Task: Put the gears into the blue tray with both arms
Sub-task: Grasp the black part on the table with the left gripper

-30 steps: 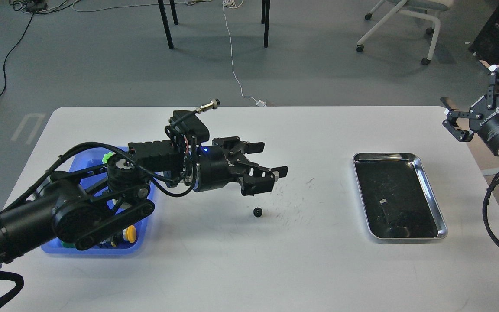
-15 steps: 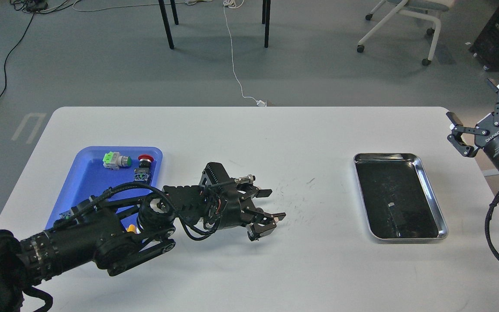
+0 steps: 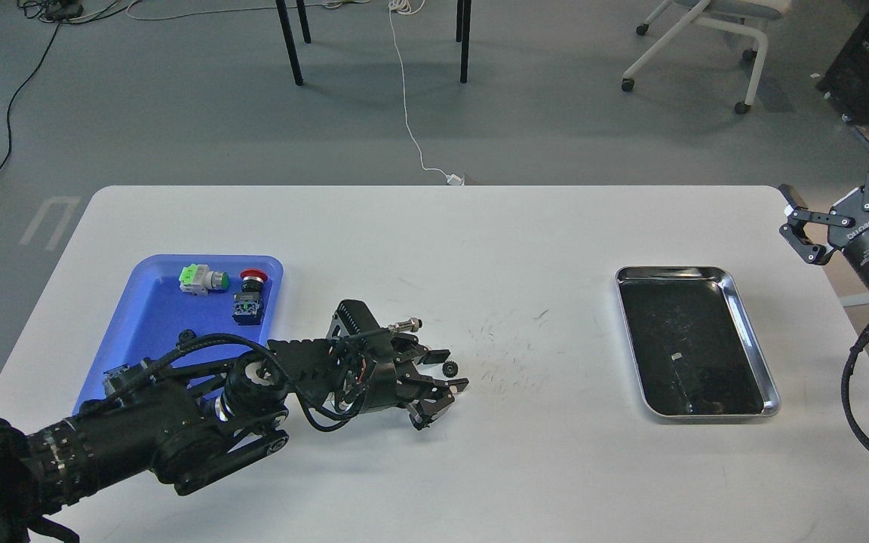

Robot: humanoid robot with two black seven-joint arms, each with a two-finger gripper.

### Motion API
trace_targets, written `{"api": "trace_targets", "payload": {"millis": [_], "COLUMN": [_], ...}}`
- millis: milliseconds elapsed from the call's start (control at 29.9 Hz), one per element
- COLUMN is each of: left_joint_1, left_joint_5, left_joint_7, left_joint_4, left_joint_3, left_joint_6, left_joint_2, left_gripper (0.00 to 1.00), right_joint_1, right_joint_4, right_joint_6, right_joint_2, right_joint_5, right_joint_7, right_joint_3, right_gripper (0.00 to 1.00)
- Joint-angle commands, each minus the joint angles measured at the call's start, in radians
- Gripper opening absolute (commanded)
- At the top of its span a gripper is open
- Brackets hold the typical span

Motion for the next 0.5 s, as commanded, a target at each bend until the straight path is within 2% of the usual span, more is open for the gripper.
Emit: {"api": "trace_targets", "payload": {"millis": [0, 134, 234, 468], "left_joint_1": [0.005, 0.006, 0.006, 0.003], "left_joint_5": [0.000, 0.000, 0.000, 0.000], "left_joint_7": [0.000, -0.001, -0.001, 0.002], "left_joint_4": [0.003, 0.020, 0.021, 0.006], "left_joint_3": [-0.002, -0.003, -0.005, -0.017], "left_joint_6": [0.000, 0.002, 0.002, 0.004], "left_joint_2": [0.007, 0.004, 0.004, 0.010], "left_gripper": [0.39, 0.23, 0.15, 0.10], "right_joint_1": [0.000, 0.000, 0.000, 0.000], "right_joint_4": [0.000, 0.000, 0.001, 0.003], "right_joint_6": [0.000, 0.000, 0.000, 0.000], "right_joint_2": [0.000, -0.001, -0.001, -0.001], "right_joint_5": [0.000, 0.000, 0.000, -0.002], "right_joint_7": [0.000, 0.000, 0.000, 0.000], "right_joint_3": [0.001, 0.003, 0.007, 0.035], "right_gripper": [0.98, 0.98, 0.98, 0.98]}}
